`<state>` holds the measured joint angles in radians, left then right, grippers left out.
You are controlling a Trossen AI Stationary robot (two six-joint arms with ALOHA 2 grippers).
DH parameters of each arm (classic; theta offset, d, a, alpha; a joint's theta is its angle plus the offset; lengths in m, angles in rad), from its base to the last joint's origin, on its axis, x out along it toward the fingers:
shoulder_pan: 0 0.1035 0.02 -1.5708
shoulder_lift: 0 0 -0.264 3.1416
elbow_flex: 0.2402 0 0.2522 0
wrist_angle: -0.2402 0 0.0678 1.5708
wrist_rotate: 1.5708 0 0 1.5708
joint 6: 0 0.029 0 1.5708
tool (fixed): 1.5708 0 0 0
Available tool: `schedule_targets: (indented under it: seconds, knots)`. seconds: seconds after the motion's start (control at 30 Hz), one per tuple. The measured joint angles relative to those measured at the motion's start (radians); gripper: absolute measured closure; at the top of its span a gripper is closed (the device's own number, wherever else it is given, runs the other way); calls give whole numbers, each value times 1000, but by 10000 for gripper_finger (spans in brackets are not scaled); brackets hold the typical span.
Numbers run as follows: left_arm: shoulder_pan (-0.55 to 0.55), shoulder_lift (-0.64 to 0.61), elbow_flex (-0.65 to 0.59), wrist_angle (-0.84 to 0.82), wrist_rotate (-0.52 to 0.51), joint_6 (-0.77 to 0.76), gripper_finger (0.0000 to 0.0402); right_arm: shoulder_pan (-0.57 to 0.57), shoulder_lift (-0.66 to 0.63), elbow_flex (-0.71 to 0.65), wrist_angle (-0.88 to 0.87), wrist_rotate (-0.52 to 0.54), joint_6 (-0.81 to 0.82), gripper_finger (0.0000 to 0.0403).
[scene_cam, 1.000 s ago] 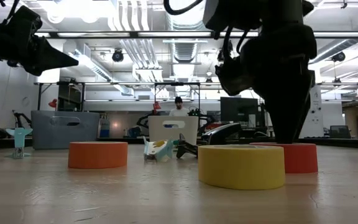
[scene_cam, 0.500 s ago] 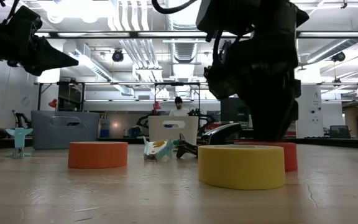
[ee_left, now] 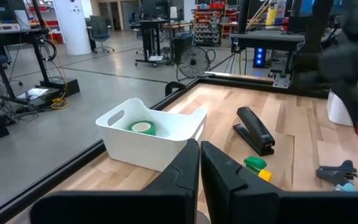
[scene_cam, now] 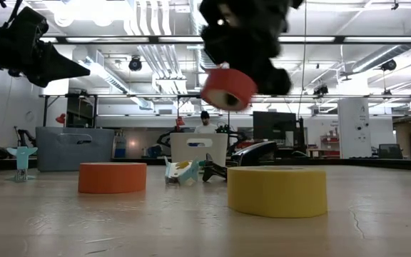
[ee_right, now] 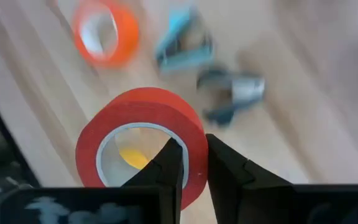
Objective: Pick and place Stapler, Stapler remover, tape
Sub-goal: Put the red tape into the top white bin
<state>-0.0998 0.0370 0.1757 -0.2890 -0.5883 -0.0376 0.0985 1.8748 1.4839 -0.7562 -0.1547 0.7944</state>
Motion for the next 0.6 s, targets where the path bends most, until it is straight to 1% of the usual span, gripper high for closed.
schedule_targets:
  seconds: [0.13,0.37,0.6]
  knots:
    - [0,1,0,-1,0,0,382,-92,1,94,-22,2,-27,356]
    - [0,1,0,-4,0,0,383,-245,2,199,-47,2,-46,355]
    - [0,1,0,-4,0,0,380,-341,2,264,-62,4,-68,355]
